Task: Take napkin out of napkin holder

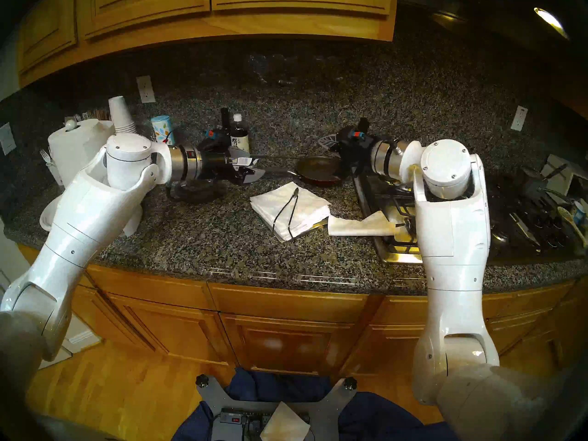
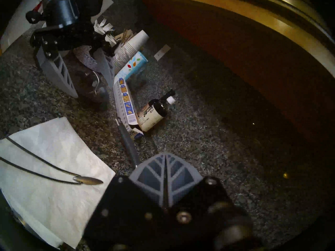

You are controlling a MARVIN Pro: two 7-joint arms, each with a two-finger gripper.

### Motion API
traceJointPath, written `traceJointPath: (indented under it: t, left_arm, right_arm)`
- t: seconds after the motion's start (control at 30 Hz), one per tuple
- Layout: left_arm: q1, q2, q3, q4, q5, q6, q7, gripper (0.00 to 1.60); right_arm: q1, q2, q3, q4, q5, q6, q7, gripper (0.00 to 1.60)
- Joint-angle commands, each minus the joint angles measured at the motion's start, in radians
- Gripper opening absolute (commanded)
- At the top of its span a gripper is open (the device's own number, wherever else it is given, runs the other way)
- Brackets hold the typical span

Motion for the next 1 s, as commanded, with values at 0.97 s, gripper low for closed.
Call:
traceJointPath:
  t: [0.97]
  left_arm:
    - [0.081, -0.026, -0.109, -0.108, 0.022, -0.067, 0.212, 1.60]
  right_arm:
    - [-0.224, -0.046, 0.166, -0.402, -0.017, 0.185, 0.042, 1.16]
